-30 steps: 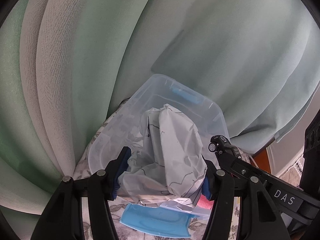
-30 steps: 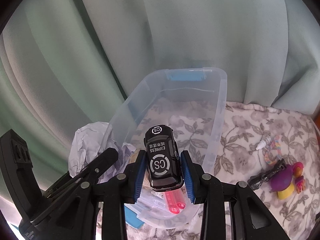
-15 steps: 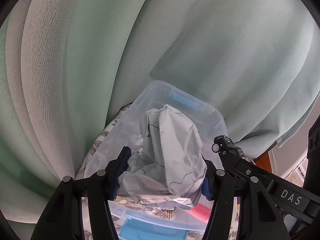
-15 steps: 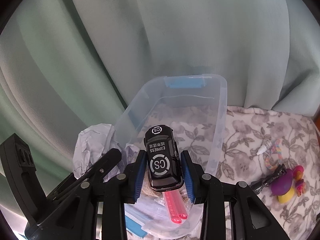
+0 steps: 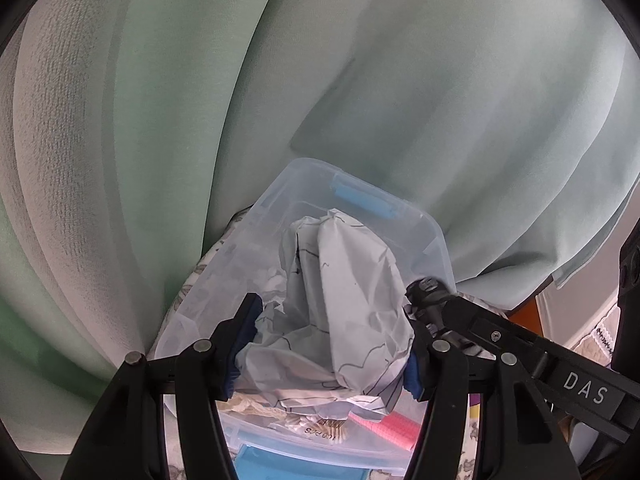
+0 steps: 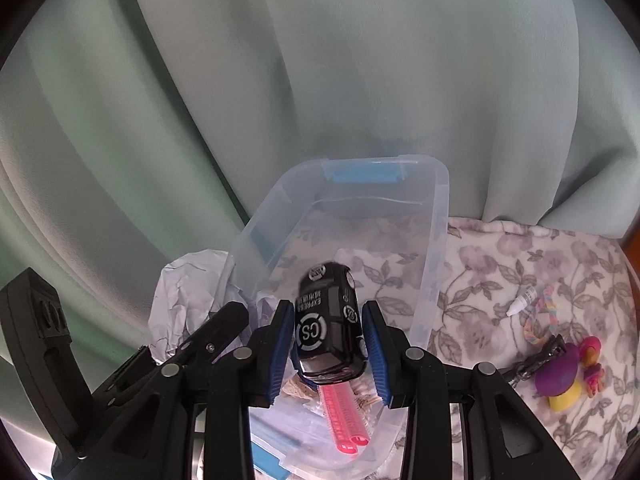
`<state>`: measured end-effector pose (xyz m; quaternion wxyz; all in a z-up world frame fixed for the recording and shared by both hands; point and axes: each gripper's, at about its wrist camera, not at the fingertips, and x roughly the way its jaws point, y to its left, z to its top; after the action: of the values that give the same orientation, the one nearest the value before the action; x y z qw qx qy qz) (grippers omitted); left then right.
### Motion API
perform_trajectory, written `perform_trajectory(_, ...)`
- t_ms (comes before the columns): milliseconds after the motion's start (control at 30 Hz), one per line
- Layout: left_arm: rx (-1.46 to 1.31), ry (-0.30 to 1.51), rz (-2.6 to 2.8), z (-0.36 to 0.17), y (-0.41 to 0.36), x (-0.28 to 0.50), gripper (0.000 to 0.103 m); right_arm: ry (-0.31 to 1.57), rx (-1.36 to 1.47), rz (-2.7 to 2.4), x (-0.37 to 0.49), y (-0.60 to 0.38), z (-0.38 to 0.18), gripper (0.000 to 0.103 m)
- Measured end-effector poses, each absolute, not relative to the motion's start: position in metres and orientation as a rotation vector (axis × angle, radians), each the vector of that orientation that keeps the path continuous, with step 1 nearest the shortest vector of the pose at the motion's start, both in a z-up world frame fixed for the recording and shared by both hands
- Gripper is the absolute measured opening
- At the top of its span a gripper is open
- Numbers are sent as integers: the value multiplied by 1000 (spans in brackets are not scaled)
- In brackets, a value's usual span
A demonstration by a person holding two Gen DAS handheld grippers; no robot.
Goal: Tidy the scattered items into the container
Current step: 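Lower both tools into the box and open them to release car and paper, then withdraw both tools from the box toward the remaining items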
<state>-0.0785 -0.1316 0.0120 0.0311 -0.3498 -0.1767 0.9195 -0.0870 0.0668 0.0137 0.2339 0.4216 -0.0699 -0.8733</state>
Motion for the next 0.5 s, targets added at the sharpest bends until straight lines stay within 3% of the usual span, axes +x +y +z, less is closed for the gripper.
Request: perform_trajectory(500, -1113, -507, 2824, 10, -122, -76, 67, -190, 1150, -2411, -77, 78, 20, 39)
